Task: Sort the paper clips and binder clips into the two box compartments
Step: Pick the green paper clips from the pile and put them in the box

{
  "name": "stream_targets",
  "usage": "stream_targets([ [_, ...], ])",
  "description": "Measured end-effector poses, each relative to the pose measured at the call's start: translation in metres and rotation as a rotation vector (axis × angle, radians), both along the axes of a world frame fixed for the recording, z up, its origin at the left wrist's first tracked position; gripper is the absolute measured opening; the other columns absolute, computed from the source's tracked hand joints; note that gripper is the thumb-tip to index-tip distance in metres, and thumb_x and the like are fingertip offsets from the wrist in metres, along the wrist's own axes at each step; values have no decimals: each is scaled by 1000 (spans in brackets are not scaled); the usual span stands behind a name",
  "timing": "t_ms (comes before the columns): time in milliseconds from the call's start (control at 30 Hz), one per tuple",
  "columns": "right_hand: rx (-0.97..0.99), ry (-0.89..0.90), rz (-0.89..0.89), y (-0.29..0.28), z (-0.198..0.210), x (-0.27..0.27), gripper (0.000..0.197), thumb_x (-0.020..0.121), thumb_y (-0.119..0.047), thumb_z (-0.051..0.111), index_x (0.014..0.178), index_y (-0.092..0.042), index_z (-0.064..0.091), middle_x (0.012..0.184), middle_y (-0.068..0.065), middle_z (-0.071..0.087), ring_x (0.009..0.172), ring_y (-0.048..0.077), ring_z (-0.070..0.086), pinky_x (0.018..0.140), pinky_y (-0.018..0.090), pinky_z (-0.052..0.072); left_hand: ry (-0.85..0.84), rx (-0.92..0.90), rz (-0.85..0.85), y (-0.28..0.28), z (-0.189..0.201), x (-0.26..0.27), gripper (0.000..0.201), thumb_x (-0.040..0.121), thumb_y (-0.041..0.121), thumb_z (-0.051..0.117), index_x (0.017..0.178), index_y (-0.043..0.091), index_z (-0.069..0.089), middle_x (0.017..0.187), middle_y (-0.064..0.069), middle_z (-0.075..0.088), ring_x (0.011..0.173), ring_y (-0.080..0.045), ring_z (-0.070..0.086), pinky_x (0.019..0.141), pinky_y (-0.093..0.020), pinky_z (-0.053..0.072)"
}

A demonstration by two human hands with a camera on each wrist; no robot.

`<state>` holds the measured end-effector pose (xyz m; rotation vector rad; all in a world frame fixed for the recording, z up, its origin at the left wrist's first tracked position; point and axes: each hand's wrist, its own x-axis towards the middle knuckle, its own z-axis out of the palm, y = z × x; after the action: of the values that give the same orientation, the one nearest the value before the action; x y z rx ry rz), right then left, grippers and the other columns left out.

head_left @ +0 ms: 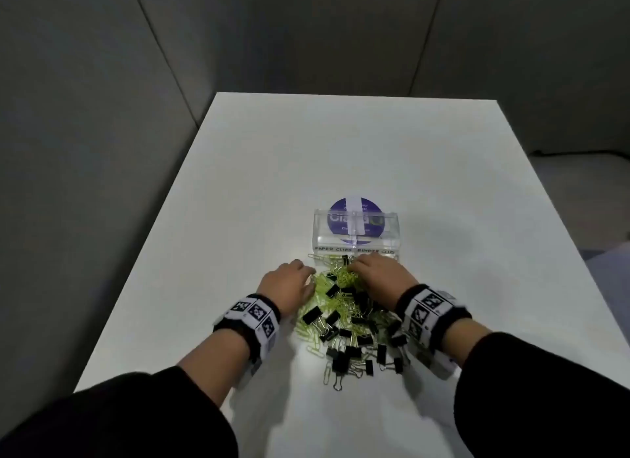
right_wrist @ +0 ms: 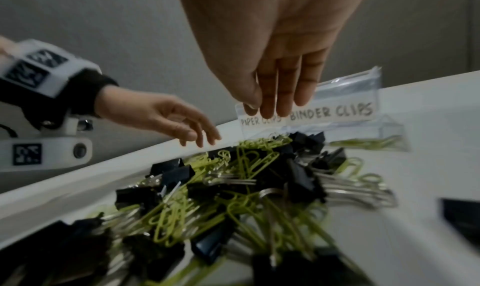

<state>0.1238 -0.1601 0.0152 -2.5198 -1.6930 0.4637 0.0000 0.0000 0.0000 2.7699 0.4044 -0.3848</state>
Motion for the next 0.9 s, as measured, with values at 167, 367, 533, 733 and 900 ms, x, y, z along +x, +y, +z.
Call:
stream_targets([
  [167, -148, -70, 95, 17, -14, -4, 58, 90, -5, 48, 143, -13, 24, 151, 7, 28, 137, 26, 27, 110, 40, 28, 37, 72, -65, -15, -12, 8, 41, 91, 35, 48, 127, 15, 49, 125, -5, 51, 109, -24, 52, 88, -39, 48],
  [367, -91, -60, 19, 10, -24, -5, 49, 89, -9, 52, 136, -11, 38, 142, 11, 40, 126, 31, 39, 104, 41, 36, 26, 1, -68, -14, -16, 10, 52, 89, 35, 56, 134, 15, 41, 136, -5, 42, 122, -23, 42, 97, -36, 44],
  [533, -84, -47, -44, 7, -27, -4, 34, 89, -12, 52, 122, -10, 47, 126, 12, 50, 111, 29, 47, 92, 36, 42, 28, 4, -90, -22, -15, 15, 39, 88, 28, 58, 122, 10, 48, 125, -8, 46, 112, -25, 46, 88, -35, 45],
  [733, -89, -11, -84, 1, -28, -1, 29, 91, -10, 47, 119, -5, 47, 122, 16, 50, 113, 29, 45, 92, 38, 40, 66, 77, -155, -22, -14, 21, 31, 92, 25, 51, 119, 10, 48, 122, -9, 51, 110, -27, 47, 88, -37, 44],
  [900, -119, -10, -101, -2, -30, 0, 33, 90, -12, 50, 123, -8, 46, 127, 13, 50, 120, 30, 42, 98, 40, 42, 90, 43, -123, -22, -15, 22, 30, 93, 17, 49, 122, 9, 48, 121, -11, 50, 111, -27, 47, 88, -36, 43],
])
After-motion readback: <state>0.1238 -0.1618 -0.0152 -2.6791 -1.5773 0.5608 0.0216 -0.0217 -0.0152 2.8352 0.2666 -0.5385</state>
